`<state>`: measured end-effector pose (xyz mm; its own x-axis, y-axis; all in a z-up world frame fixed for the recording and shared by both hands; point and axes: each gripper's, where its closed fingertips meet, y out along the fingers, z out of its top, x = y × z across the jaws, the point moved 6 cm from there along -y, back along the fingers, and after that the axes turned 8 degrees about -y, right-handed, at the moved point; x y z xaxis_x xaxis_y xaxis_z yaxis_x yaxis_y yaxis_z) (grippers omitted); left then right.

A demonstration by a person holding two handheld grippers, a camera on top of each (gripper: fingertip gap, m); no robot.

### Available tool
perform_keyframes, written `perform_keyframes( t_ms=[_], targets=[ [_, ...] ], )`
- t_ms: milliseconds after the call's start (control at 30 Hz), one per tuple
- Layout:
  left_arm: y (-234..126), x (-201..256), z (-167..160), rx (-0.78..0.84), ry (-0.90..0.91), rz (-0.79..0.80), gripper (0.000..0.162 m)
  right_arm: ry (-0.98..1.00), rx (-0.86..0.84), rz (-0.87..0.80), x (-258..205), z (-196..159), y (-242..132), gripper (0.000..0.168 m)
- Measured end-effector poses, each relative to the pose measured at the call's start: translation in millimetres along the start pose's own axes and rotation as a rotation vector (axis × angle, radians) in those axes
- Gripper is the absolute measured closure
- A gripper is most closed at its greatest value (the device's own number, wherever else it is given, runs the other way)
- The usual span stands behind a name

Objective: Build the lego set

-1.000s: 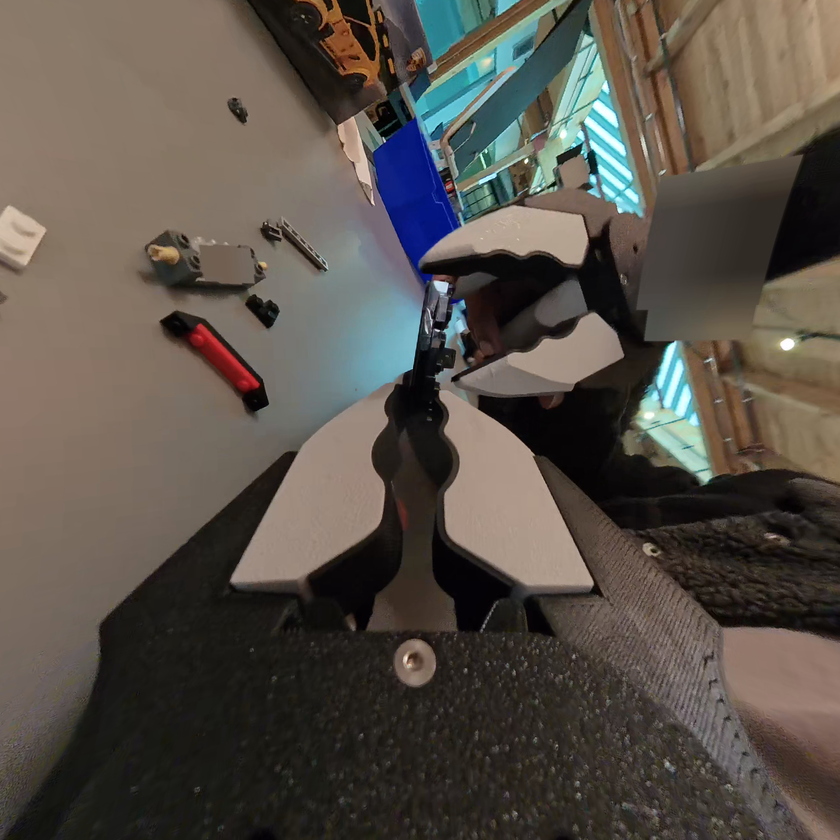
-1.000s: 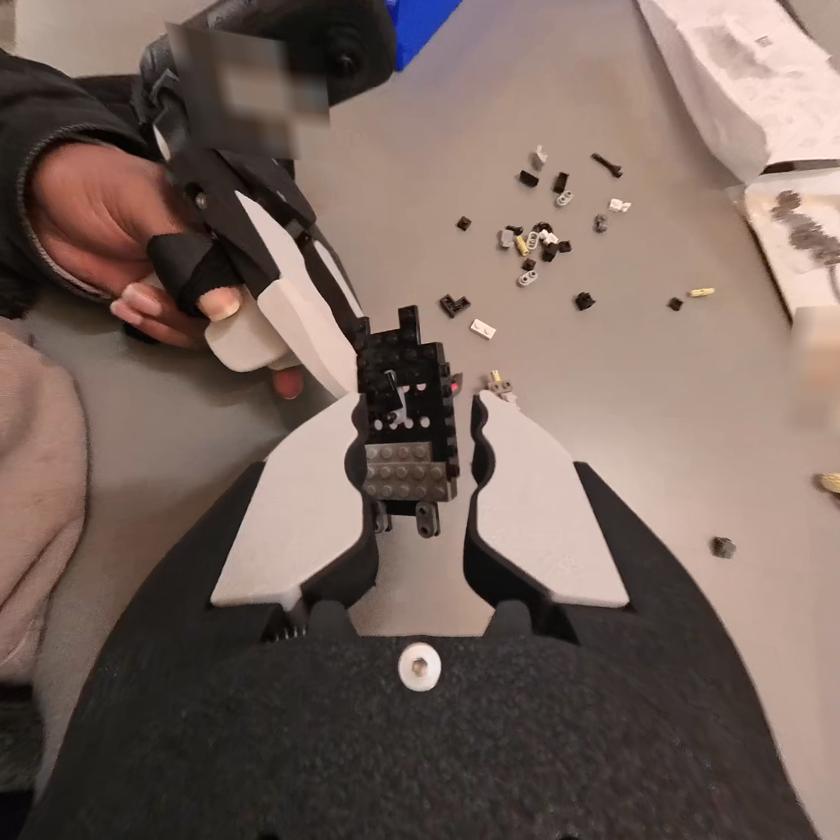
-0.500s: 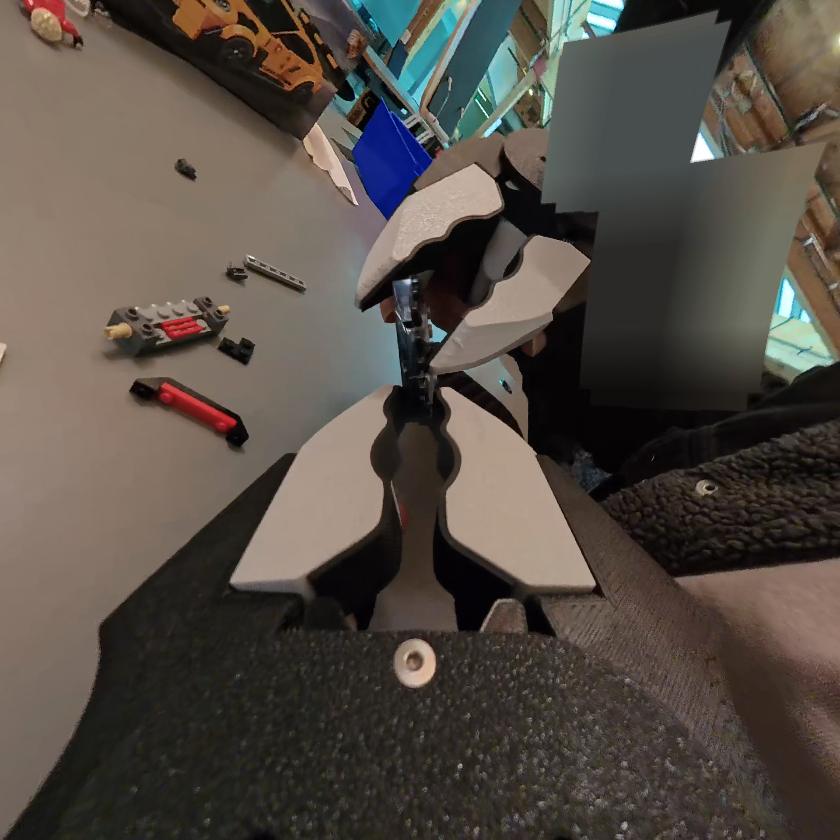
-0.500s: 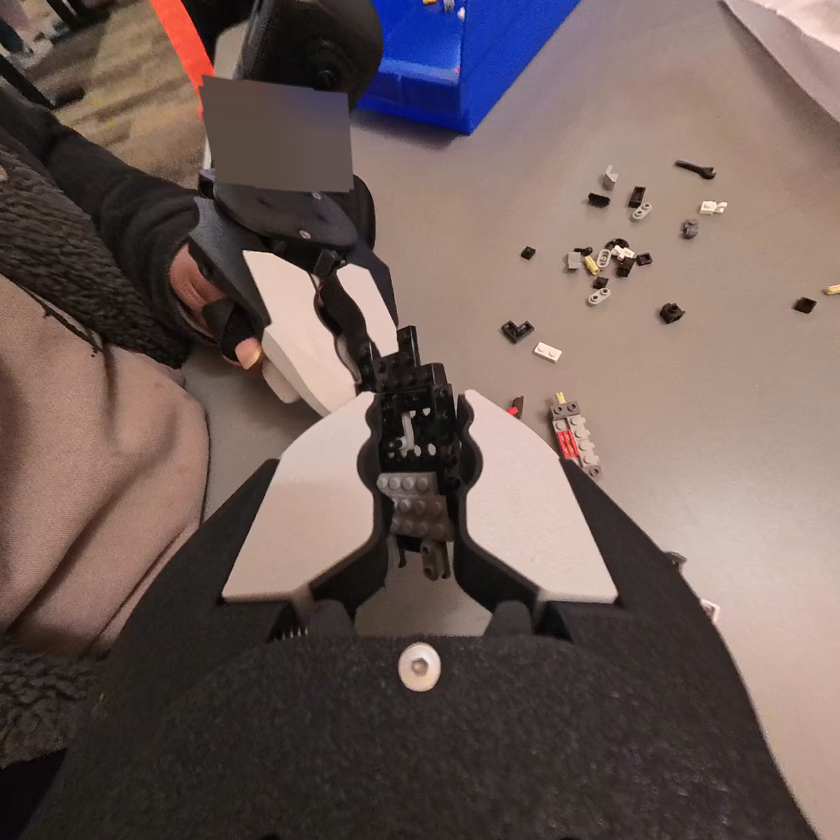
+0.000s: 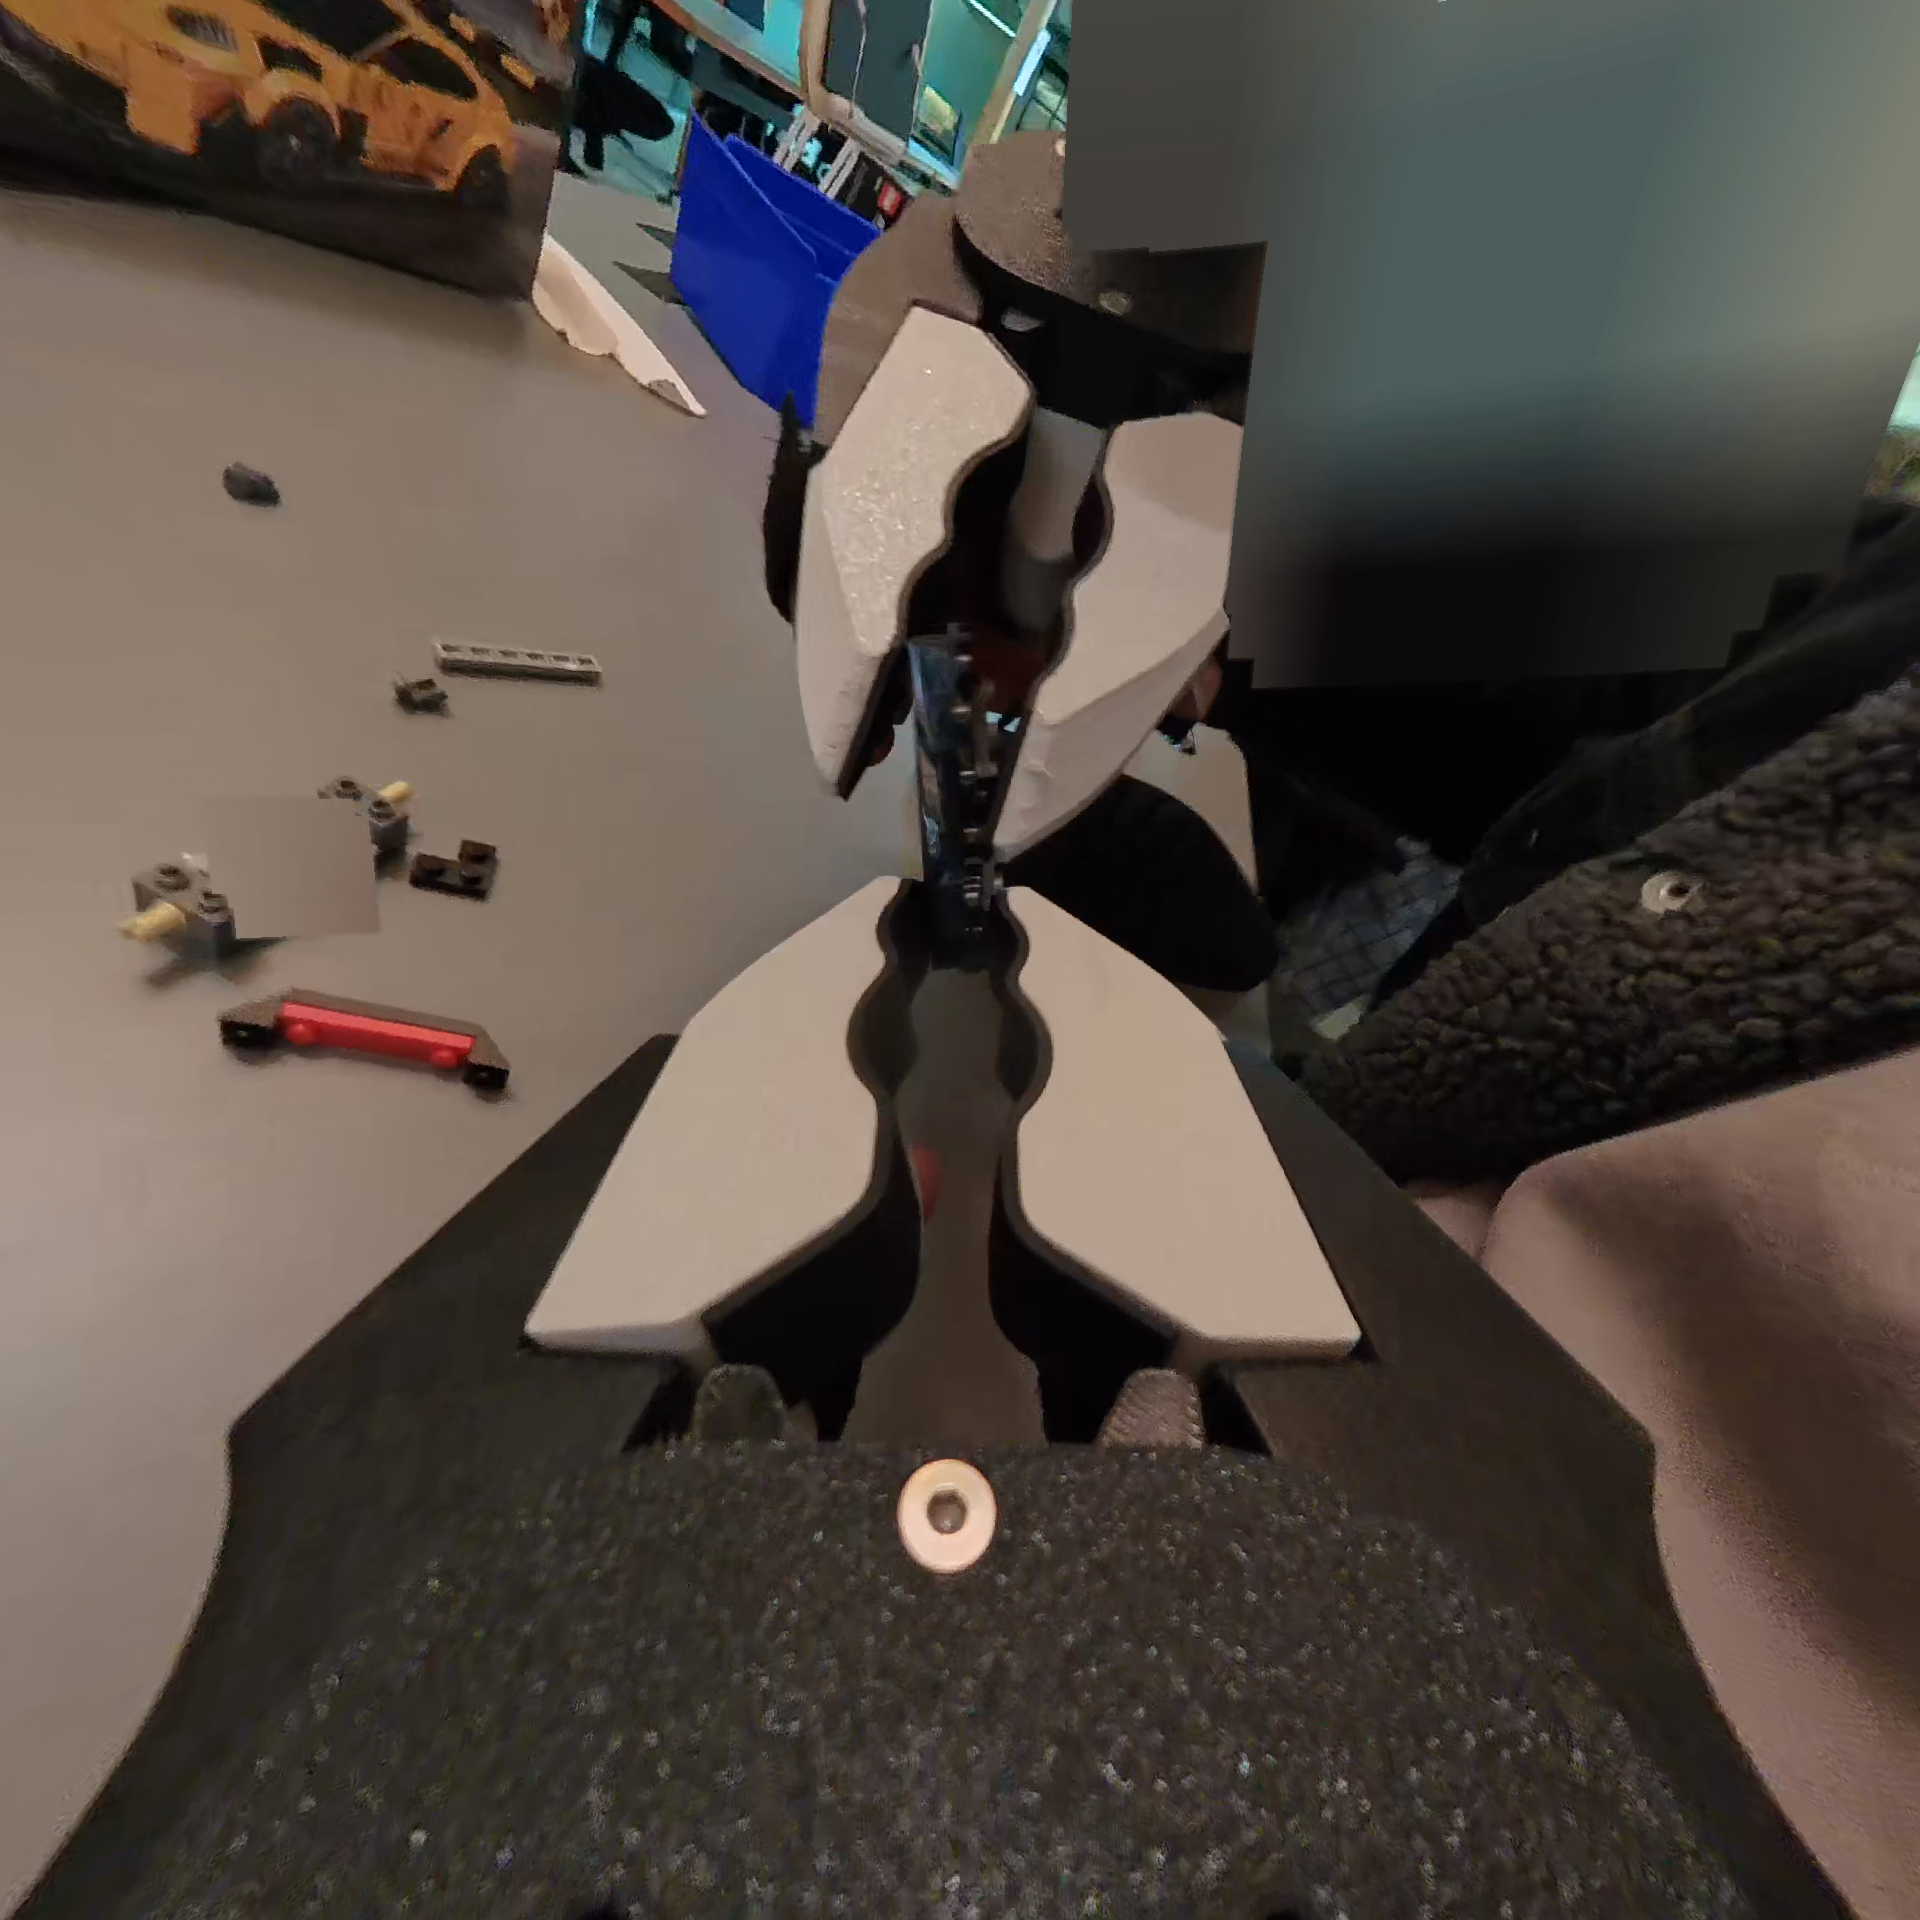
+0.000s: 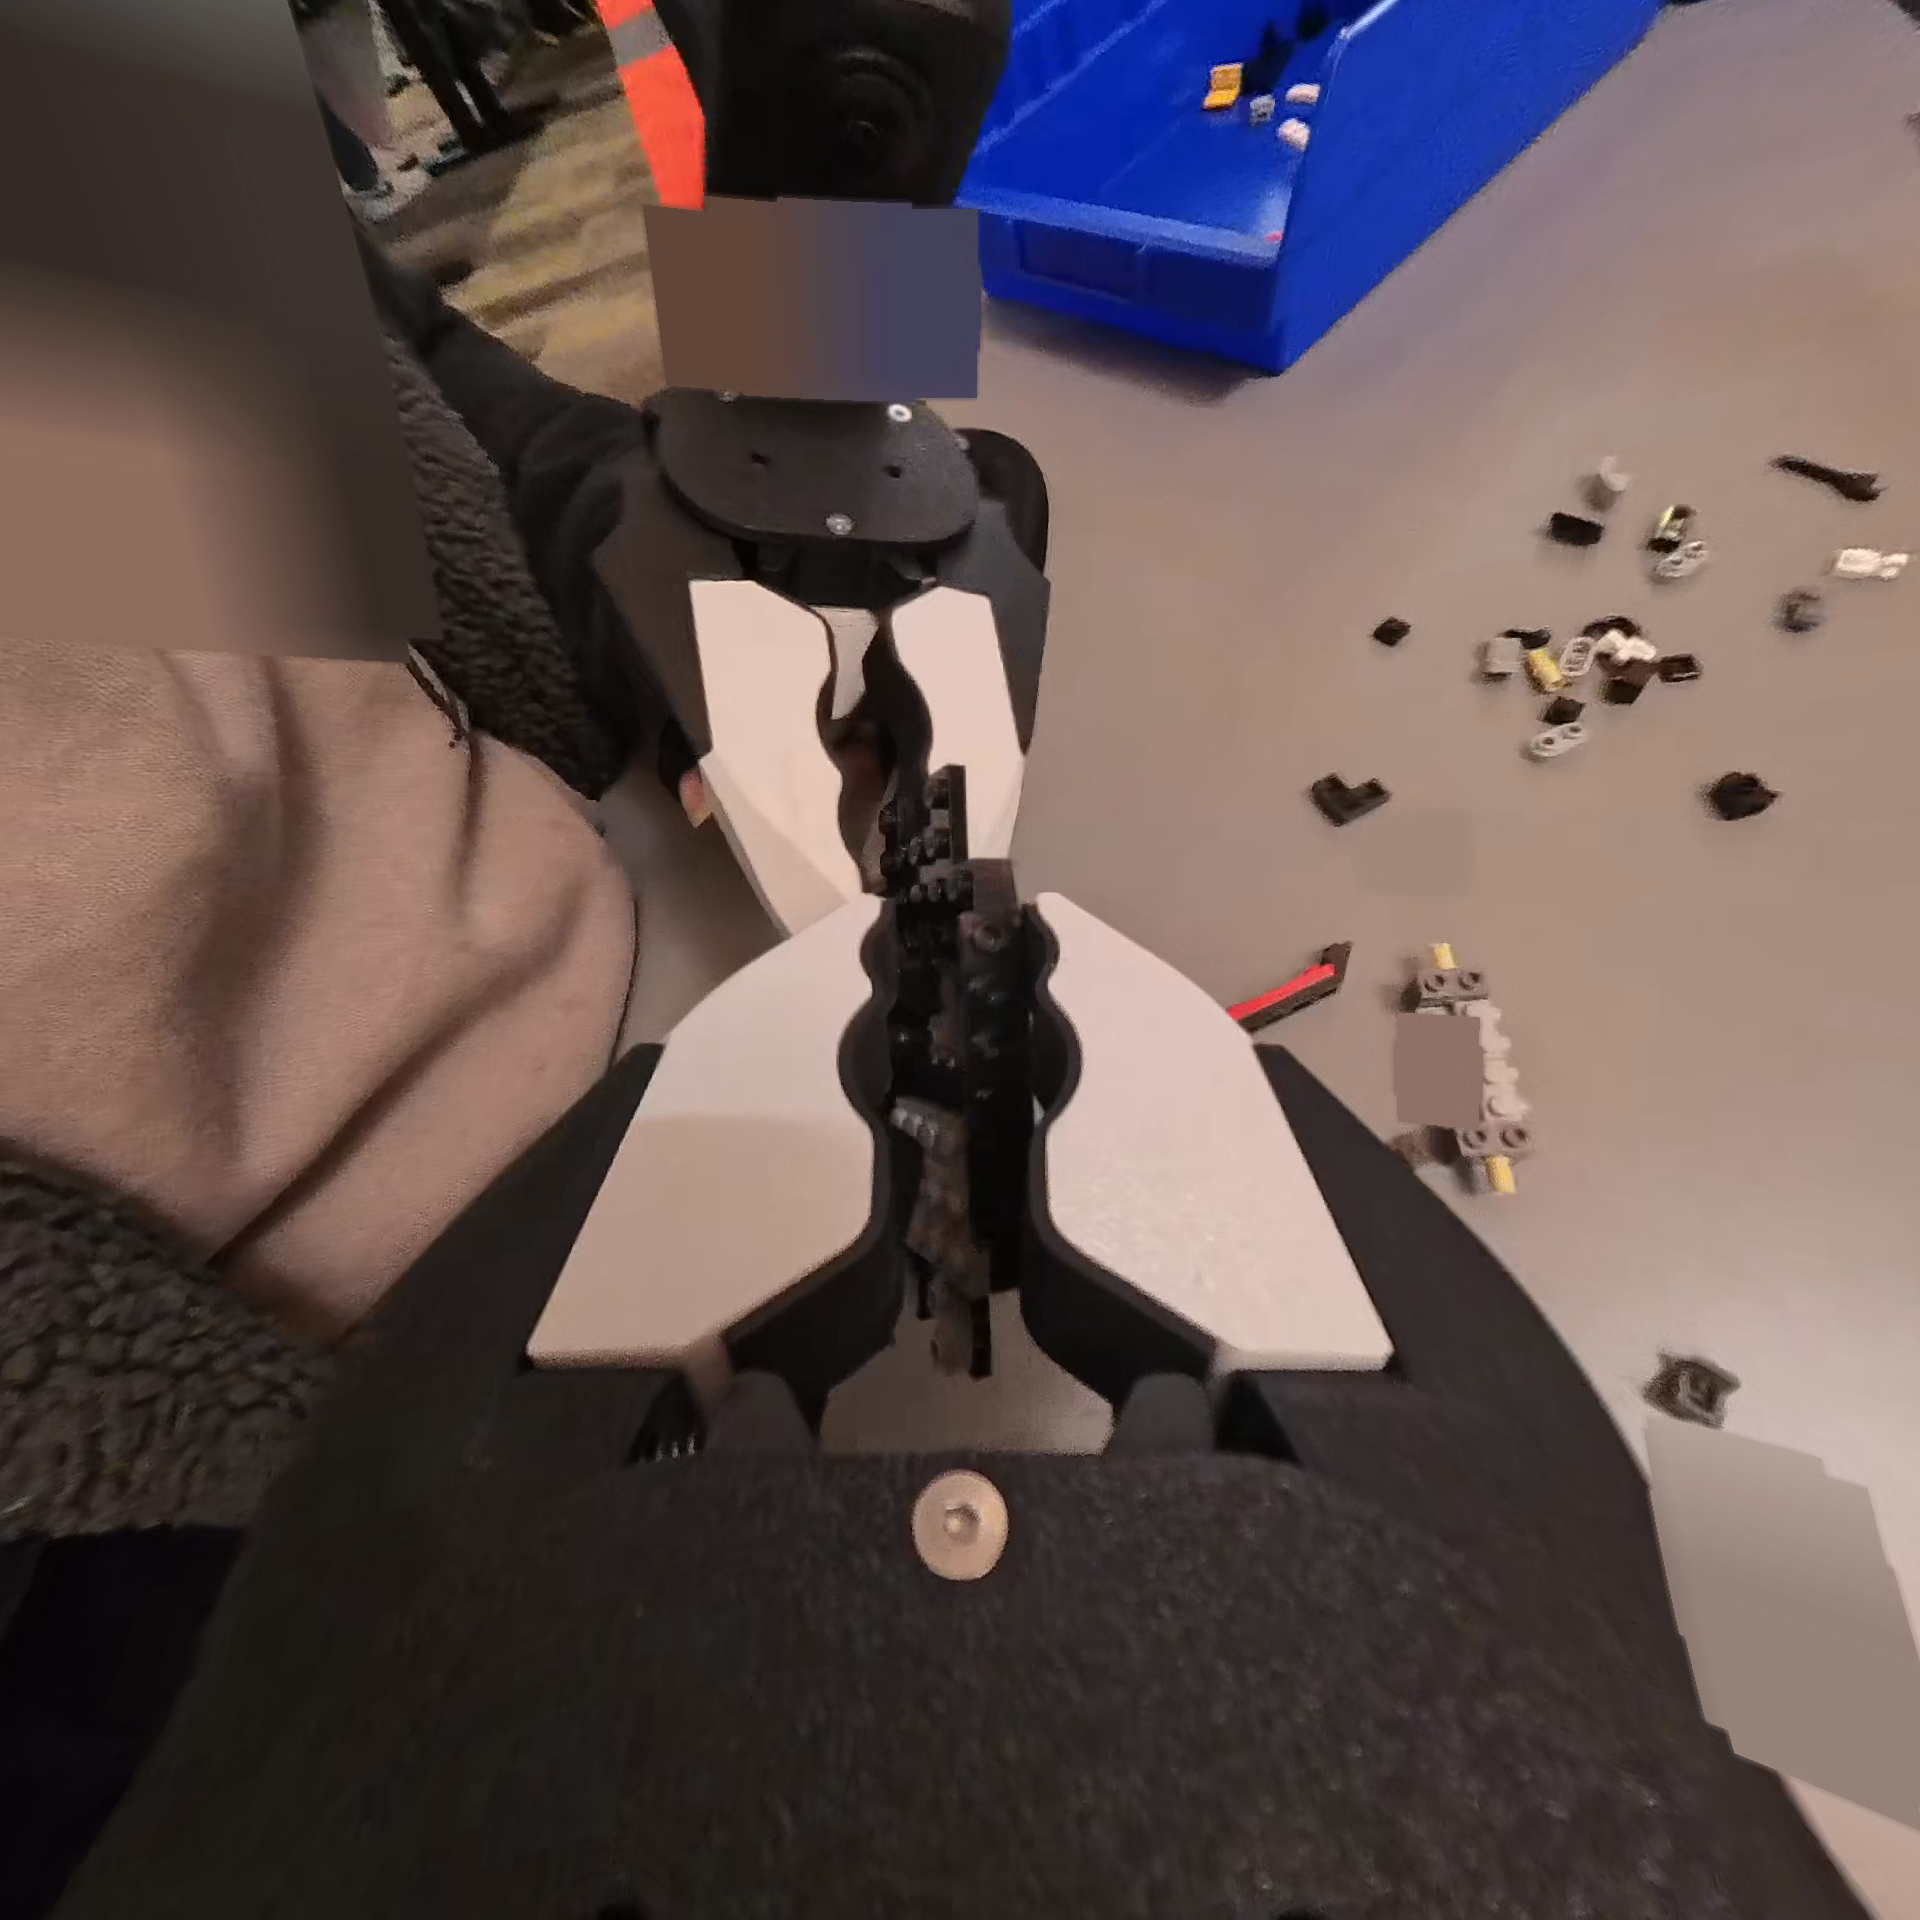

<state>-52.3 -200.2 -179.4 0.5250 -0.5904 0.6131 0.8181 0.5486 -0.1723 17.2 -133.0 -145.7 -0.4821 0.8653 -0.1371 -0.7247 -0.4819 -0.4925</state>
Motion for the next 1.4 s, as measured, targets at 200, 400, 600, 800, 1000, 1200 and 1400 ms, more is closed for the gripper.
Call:
perform_keyframes(
  t_ms=[200,400,600,800,1000,1200,1400],
  targets=[
    [0,-3,1,0.018,-0.204,-0.082,0.151,0.027,-0.016,0.012,0,1,-1,0.146],
    [-2,-13,1,0.045,-0.443,-0.154,0.151,0.114,0.014,0.029,7,3,-11,0.132],
    [-2,-15,0,0.049,-0.465,-0.162,0.151,0.162,-0.039,0.027,11,-5,-5,0.131],
    [-3,-9,1,0.024,-0.303,-0.1,0.151,0.175,-0.04,0.108,7,-4,0,0.145],
    [-2,-2,1,0.006,-0.196,-0.082,0.151,0.221,-0.015,0.164,0,-4,-3,0.151],
    [-3,1,2,0.002,-0.153,-0.076,0.151,0.246,-0.001,0.174,-2,-4,-4,0.154],
    [-2,-1,0,-0.008,-0.203,-0.095,0.151,0.285,0.021,0.167,-2,-7,-3,0.154]
  ],
)
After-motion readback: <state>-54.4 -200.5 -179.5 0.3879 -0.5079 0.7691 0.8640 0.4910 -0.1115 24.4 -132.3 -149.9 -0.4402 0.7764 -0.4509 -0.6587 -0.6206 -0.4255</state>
